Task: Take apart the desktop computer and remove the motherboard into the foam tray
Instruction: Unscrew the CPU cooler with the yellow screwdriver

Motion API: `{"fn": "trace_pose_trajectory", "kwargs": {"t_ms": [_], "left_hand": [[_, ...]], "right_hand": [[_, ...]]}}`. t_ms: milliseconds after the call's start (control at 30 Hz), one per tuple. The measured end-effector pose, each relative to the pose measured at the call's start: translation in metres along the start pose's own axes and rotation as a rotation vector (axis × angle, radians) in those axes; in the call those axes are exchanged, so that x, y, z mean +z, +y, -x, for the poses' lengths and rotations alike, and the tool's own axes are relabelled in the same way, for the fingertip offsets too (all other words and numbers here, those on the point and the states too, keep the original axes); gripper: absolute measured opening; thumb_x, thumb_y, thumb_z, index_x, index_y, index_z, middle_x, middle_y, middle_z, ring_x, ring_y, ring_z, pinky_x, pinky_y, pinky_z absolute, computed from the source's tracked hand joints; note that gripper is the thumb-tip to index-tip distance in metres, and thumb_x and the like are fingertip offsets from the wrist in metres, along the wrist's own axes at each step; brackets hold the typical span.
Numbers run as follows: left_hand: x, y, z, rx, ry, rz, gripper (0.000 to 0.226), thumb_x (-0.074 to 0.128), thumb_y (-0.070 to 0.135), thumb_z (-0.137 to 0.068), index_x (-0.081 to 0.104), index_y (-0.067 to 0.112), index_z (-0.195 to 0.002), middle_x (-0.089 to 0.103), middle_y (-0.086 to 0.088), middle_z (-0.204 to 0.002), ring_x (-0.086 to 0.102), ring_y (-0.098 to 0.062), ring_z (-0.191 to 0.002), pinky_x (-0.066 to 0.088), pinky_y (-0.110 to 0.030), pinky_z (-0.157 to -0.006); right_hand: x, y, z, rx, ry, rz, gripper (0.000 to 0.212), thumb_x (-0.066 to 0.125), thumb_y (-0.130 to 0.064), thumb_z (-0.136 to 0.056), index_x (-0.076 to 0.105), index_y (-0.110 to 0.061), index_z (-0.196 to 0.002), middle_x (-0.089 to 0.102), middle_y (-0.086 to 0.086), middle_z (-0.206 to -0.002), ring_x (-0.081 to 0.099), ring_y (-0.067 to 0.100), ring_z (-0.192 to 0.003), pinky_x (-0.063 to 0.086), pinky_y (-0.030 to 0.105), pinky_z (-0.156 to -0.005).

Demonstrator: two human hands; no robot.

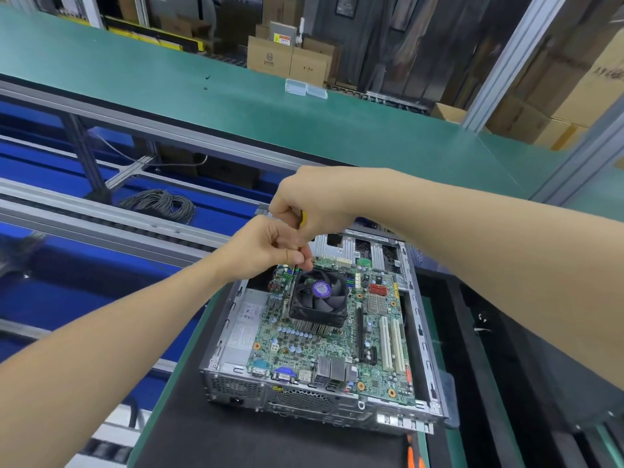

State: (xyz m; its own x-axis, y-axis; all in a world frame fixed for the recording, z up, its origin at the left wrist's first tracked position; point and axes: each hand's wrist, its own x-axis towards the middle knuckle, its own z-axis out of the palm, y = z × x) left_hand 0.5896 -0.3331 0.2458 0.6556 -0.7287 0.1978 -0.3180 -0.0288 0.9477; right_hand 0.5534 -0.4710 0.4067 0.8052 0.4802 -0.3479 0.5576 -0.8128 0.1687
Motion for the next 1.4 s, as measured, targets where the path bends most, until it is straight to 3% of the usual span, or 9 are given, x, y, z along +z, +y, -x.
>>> {"fn": "trace_pose_trajectory", "kwargs": {"t_ms": [167,367,467,533,633,967,1200,1300,1400], "left_hand": [[0.008,-0.001,0.003,-0.019,0.130,0.012,0.015,0.081,-0.003,-0.083,0.076,0.010,-0.089,0.079,-0.006,-0.086,0.076,-0.023,-0.090,0.059,-0.035,-0.087],[0.011,0.007,0.007,-0.062,0.068,-0.110,0.017,0.081,0.018,-0.088,0.074,0.014,-0.103,0.077,-0.001,-0.104,0.070,-0.011,-0.104,0.052,-0.041,-0.098],[0.014,0.005,0.013,-0.194,-0.190,-0.285,0.086,0.086,0.057,-0.073,0.045,0.036,-0.146,0.054,0.024,-0.141,0.046,0.014,-0.128,0.036,-0.018,-0.104],[0.023,0.000,0.016,-0.207,-0.274,-0.441,0.110,0.090,0.066,-0.061,0.033,0.039,-0.151,0.043,0.029,-0.145,0.042,0.014,-0.129,0.033,-0.009,-0.099],[0.033,-0.001,0.012,-0.162,-0.220,-0.524,0.099,0.094,0.058,-0.059,0.043,0.035,-0.140,0.050,0.026,-0.135,0.052,0.008,-0.121,0.041,-0.013,-0.099],[0.030,-0.006,0.025,-0.133,-0.135,-0.327,0.084,0.097,0.049,-0.059,0.053,0.048,-0.130,0.059,0.025,-0.130,0.060,0.000,-0.119,0.050,-0.034,-0.102],[0.026,0.001,0.021,-0.156,-0.254,-0.427,0.088,0.094,0.054,-0.063,0.046,0.050,-0.137,0.051,0.031,-0.137,0.052,0.007,-0.125,0.043,-0.024,-0.104],[0.010,0.002,0.025,-0.191,-0.272,-0.197,0.087,0.084,0.052,-0.077,0.040,0.041,-0.151,0.050,0.025,-0.149,0.044,0.002,-0.139,0.034,-0.033,-0.117],[-0.008,0.004,0.031,-0.160,-0.028,0.062,0.062,0.063,0.047,-0.096,0.043,0.031,-0.153,0.057,0.011,-0.148,0.046,-0.008,-0.142,0.028,-0.039,-0.120]], "right_hand": [[0.005,-0.003,0.002,-0.163,0.053,0.156,0.020,0.063,0.003,-0.074,0.062,-0.016,-0.081,0.061,0.000,-0.071,0.052,0.023,-0.067,0.037,0.031,-0.052],[0.009,-0.002,0.016,-0.155,0.048,0.284,0.020,0.065,-0.006,-0.083,0.055,-0.023,-0.089,0.058,-0.002,-0.087,0.056,0.024,-0.079,0.042,0.036,-0.057],[0.010,0.018,0.038,-0.029,0.122,0.077,0.021,0.075,-0.028,-0.089,0.054,-0.028,-0.093,0.054,-0.012,-0.083,0.049,0.015,-0.078,0.038,0.034,-0.058],[0.015,0.032,0.053,0.043,0.143,-0.030,0.020,0.073,-0.037,-0.093,0.057,-0.030,-0.102,0.056,-0.015,-0.088,0.048,0.016,-0.087,0.041,0.036,-0.065],[0.031,0.044,0.071,0.107,0.078,-0.094,0.024,0.066,-0.042,-0.099,0.067,-0.025,-0.116,0.065,-0.010,-0.099,0.055,0.017,-0.090,0.048,0.038,-0.078],[0.112,0.070,0.104,0.373,0.096,-0.615,0.027,0.055,-0.052,-0.104,0.062,-0.033,-0.086,0.068,-0.004,-0.070,0.063,0.004,-0.058,0.045,0.031,-0.065],[0.113,0.062,0.100,0.400,0.149,-0.641,0.027,0.057,-0.051,-0.104,0.066,-0.028,-0.093,0.070,-0.002,-0.077,0.066,0.009,-0.064,0.049,0.032,-0.067],[0.094,0.056,0.098,0.399,0.184,-0.575,0.028,0.056,-0.058,-0.101,0.059,-0.030,-0.105,0.072,-0.002,-0.099,0.067,0.013,-0.085,0.051,0.037,-0.075],[0.066,0.044,0.092,0.358,0.287,-0.582,0.027,0.069,-0.053,-0.094,0.064,-0.027,-0.095,0.075,-0.004,-0.078,0.066,0.003,-0.066,0.045,0.025,-0.059]]}}
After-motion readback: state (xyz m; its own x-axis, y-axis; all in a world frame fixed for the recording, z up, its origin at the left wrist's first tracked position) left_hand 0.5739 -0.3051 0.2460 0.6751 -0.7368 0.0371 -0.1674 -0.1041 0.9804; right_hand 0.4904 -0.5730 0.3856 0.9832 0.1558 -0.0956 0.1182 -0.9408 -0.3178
